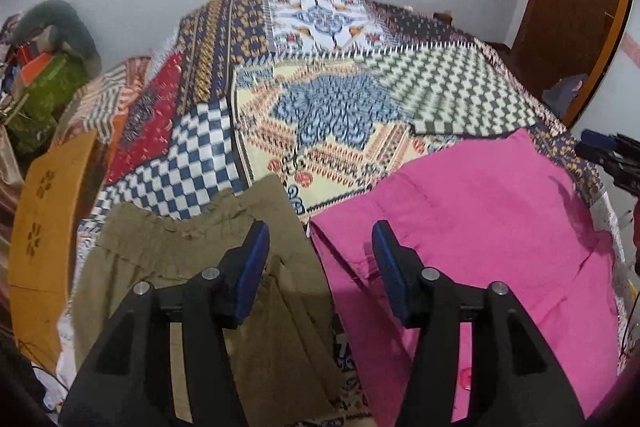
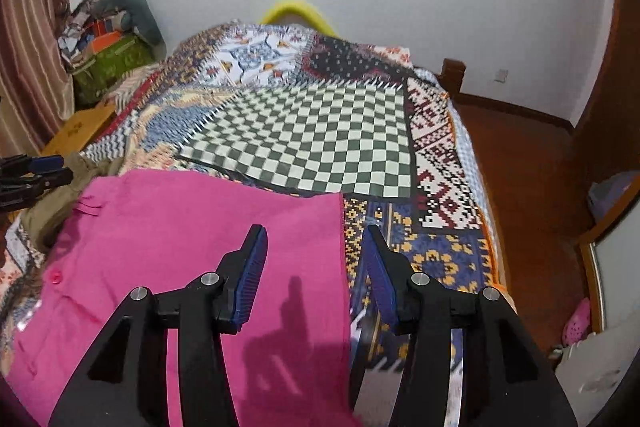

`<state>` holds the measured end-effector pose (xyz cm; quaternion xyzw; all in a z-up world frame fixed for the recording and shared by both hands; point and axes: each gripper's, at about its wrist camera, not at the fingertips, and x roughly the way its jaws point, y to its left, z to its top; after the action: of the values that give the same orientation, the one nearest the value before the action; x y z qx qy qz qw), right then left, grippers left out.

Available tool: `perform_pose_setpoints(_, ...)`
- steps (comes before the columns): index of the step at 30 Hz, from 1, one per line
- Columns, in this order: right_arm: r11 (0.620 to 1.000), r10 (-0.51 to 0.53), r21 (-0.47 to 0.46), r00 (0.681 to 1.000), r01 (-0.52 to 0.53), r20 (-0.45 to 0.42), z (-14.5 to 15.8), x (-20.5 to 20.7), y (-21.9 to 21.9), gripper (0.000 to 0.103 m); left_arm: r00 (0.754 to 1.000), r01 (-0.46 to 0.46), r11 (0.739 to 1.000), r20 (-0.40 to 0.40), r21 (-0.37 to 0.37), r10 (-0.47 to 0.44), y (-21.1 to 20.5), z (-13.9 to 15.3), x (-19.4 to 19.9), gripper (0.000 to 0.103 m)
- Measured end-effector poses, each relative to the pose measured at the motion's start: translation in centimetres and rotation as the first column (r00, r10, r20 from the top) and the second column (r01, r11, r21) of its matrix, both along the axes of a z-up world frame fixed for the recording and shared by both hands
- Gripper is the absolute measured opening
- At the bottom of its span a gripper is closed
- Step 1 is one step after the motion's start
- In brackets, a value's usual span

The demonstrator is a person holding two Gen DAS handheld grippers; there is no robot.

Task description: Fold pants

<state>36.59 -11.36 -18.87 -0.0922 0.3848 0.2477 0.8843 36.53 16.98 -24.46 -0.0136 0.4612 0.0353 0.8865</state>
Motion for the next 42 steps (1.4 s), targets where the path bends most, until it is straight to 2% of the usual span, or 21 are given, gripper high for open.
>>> perform_pose_setpoints(5,0.999,0.009,-0.054,1.000,-0.010,-0.026,-1.8,2.6,0.9,0.046,0.999,0.011,1.000,-0.046,-0.007,-0.011,0.6,-2.2,1.1,0.053)
perform_pose_setpoints(13,0.993,0.025,-0.115,0.999,-0.029,-0.037,-3.9,4.6,2.0,0.046,0.996,0.017,0.988,-0.082,-0.154,-0.030,1.6,-4.0,2.8,0.053)
perform_pose_setpoints(20,0.991,0.041,-0.122,0.997,-0.049,-0.071,-5.1,5.8,2.6,0.046,0.994,0.013,0.985,-0.108,-0.171,-0.031,1.4,-5.1,4.2,0.053)
perform_pose_setpoints(27,0.991,0.046,-0.122,0.996,-0.054,-0.071,-5.9,6.7,3.1,0.046,0.993,0.042,0.989,-0.102,-0.140,-0.057,0.7,-5.3,4.2,0.053)
perform_pose_setpoints(28,0.992,0.046,-0.116,0.997,-0.054,-0.068,-5.9,6.8,3.2,0.046,0.993,0.046,0.989,-0.101,-0.143,-0.060,0.7,-5.3,4.2,0.051)
perform_pose_setpoints(31,0.993,0.048,-0.108,0.996,-0.056,-0.073,-6.1,7.2,3.4,0.045,0.990,0.077,0.981,-0.102,-0.178,-0.096,0.4,-5.3,4.1,0.034)
perform_pose_setpoints(33,0.991,0.062,-0.117,0.996,-0.070,-0.067,-6.2,7.1,3.7,0.033,0.989,0.087,0.985,-0.108,-0.148,-0.104,-0.2,-5.3,4.2,0.033)
perform_pose_setpoints(34,0.990,0.070,-0.116,0.995,-0.078,-0.072,-6.3,7.1,3.9,0.017,0.988,0.096,0.986,-0.106,-0.139,-0.111,-0.4,-5.3,4.3,0.030)
perform_pose_setpoints(35,0.990,0.078,-0.113,0.994,-0.087,-0.083,-6.2,7.1,3.9,0.010,0.988,0.103,0.986,-0.104,-0.130,-0.117,-0.5,-5.2,4.3,0.028)
perform_pose_setpoints(38,0.989,0.076,-0.121,0.994,-0.085,-0.077,-6.2,6.8,4.1,0.008,0.988,0.107,0.989,-0.104,-0.102,-0.117,-0.7,-5.1,4.4,0.017)
perform_pose_setpoints(42,0.992,0.062,-0.111,0.997,-0.067,-0.047,-5.7,6.6,4.1,0.006,0.988,0.113,0.991,-0.095,-0.068,-0.120,-0.8,-4.7,4.1,0.008)
